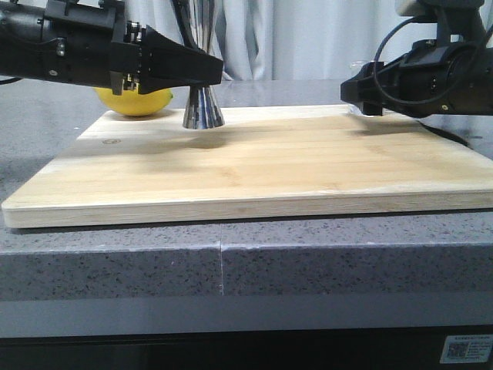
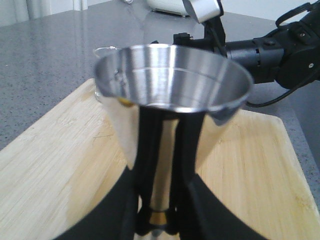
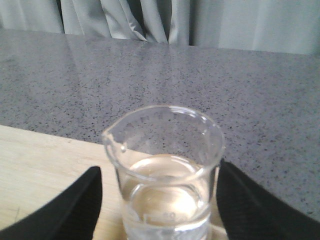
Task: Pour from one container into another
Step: 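Grasp the glass beaker with the right gripper, then lift the beaker and carry it above the jigger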
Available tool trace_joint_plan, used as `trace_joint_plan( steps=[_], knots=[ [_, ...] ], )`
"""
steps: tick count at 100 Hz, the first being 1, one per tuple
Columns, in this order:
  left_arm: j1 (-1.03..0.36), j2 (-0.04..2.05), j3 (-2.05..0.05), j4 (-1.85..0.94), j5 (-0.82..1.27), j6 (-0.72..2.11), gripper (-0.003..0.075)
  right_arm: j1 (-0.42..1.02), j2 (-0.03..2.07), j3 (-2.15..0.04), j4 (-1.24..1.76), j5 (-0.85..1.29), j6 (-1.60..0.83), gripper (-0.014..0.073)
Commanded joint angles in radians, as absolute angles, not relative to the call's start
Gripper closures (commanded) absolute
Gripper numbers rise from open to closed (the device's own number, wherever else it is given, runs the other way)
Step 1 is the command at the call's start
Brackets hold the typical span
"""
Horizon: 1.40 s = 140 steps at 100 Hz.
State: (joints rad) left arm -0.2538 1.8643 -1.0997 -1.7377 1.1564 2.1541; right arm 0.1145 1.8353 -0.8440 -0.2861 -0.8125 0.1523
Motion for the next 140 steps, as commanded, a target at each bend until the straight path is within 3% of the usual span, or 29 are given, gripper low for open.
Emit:
trace_joint_plan(
  steps=[1,36,70,94,140],
  knots=[
    [-0.264,1.807,-1.128,-1.811,1.270,2.149,0.0739,0.112,1.795,-0.871,-0.292,-0.885,0.151,0.0160],
    [-0.264,1.807,-1.128,-1.811,1.270,2.149,0.0739,0.112,1.795,-0.871,-0.302,-0.885,0.151,0.0221],
    [-0.264,1.807,-1.128,-1.811,1.270,2.149,0.0739,0.112,1.795,-0.871,-0.302,-0.885,0.151,0.0224],
    [-0.264,1.807,-1.128,-1.811,1.270,2.149,0.0739,0.112,1.795,-0.871,-0.302,-0.885,0.151,0.0283],
    [-0.264,1.807,-1.128,-1.811,1.270,2.149,0.0739,0.112,1.795,-0.871,-0.302,-0.889,0.151,0.0284]
  ],
)
